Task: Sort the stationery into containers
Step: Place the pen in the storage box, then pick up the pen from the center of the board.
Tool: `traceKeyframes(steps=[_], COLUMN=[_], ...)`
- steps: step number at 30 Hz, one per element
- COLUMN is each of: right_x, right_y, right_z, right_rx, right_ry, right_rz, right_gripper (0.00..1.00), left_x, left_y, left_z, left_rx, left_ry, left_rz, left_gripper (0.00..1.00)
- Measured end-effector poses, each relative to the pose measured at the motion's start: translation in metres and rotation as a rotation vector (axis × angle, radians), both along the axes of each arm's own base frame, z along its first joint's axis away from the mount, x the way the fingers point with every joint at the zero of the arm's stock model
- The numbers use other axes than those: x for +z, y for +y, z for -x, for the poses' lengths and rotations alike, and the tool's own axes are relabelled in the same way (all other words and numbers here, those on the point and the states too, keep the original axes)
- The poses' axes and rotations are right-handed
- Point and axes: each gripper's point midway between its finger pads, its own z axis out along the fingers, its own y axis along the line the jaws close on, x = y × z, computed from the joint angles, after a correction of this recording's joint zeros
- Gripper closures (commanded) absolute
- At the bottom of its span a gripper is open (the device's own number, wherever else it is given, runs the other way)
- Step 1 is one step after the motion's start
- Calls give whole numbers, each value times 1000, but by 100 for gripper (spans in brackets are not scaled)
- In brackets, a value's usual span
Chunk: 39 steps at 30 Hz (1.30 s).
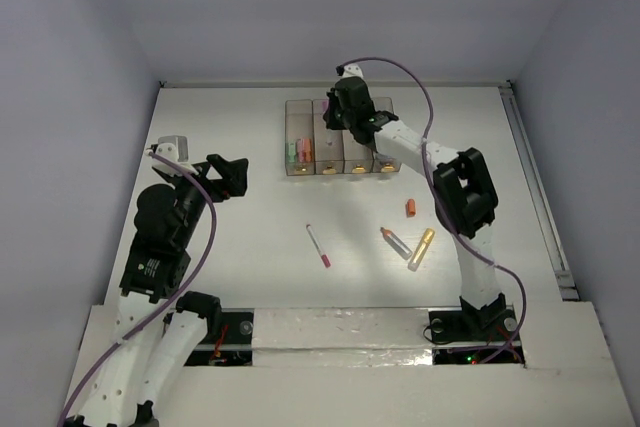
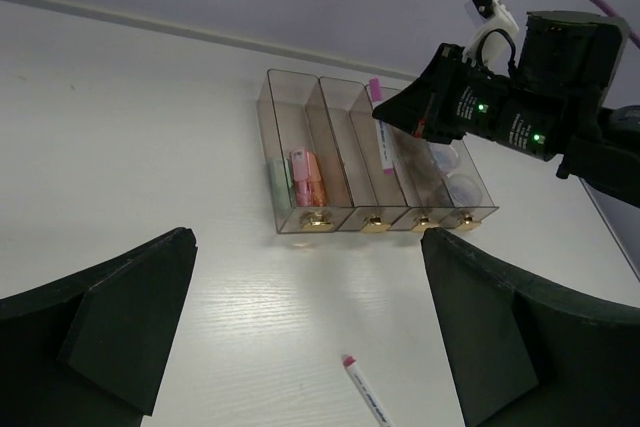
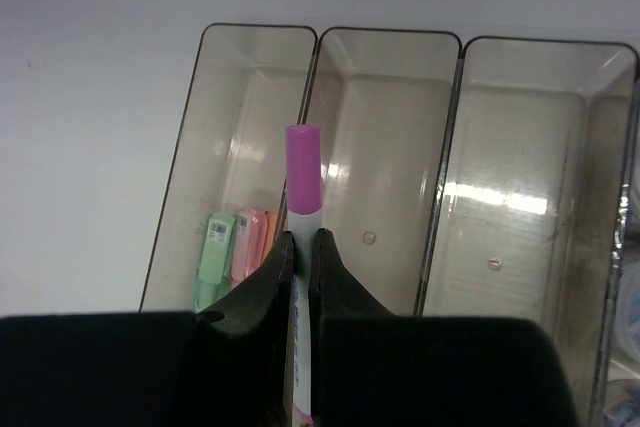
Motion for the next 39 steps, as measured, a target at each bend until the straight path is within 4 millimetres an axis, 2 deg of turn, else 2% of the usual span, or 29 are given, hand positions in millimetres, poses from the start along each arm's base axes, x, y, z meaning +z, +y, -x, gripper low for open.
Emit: traceKeyframes(steps=[3, 6, 7, 8, 11, 14, 15, 16, 17, 18, 19, 22, 24, 25, 26, 27, 28, 30, 33, 36, 37, 39], right_x=[-12, -22, -24, -26, -28, -26, -25, -23, -21, -19, -13, 8, 19, 14, 18, 11, -1, -32, -82, -123, -134, -135], right_y=[3, 4, 3, 3, 2, 1, 0, -1, -5, -6, -7, -4, 11, 21, 33, 45, 54, 63, 57, 45, 42, 45], right_z=[1, 3, 4, 5, 7, 10, 13, 18, 28, 40, 54, 100, 145, 172, 190, 216, 237, 277, 310, 319, 318, 312], right_rx=[4, 5, 4, 2, 12, 21, 30, 42, 64, 84, 114, 200, 291, 345, 389, 442, 486, 564, 595, 575, 564, 534], right_ry=[27, 51, 61, 69, 81, 79, 80, 82, 86, 100, 109, 97, 78, 88, 80, 92, 116, 172, 279, 346, 350, 327], right_rz=[-7, -3, 1, 1, 16, 22, 23, 22, 28, 21, 15, 8, 16, 35, 33, 47, 62, 132, 269, 389, 429, 456], right_gripper=[91, 74, 56, 49, 40, 40, 45, 70, 88, 100, 100, 100, 97, 81, 71, 48, 39, 30, 30, 35, 40, 51], left_x=[0, -1, -1, -1, -2, -2, -2, -3, -3, -4, -4, -6, -7, -7, -8, -8, -9, -10, -10, -10, -10, -9], left_y=[0, 0, 0, 0, 0, 0, 0, -1, -1, -1, -1, -1, -2, -2, -2, -3, -3, -4, -3, -3, -3, -3], left_z=[0, -1, -1, -1, -1, -2, -2, -2, -2, -2, -3, -4, -5, -5, -5, -6, -6, -6, -7, -7, -7, -8], left_rx=[0, 0, 0, 0, 0, -1, -1, -1, -1, -1, 0, -1, -4, -5, -7, -8, -9, -13, -12, -12, -12, -12], left_ry=[0, 3, 4, 5, 5, 7, 9, 10, 11, 13, 14, 21, 25, 27, 29, 31, 32, 36, 36, 37, 36, 34], left_rz=[0, -2, -3, -3, -4, -4, -5, -5, -5, -6, -6, -8, -9, -9, -10, -10, -10, -11, -11, -11, -10, -10], left_gripper=[5, 5, 5, 5, 5, 5, 5, 5, 5, 5, 5, 5, 5, 5, 5, 5, 5, 5, 5, 5, 5, 5])
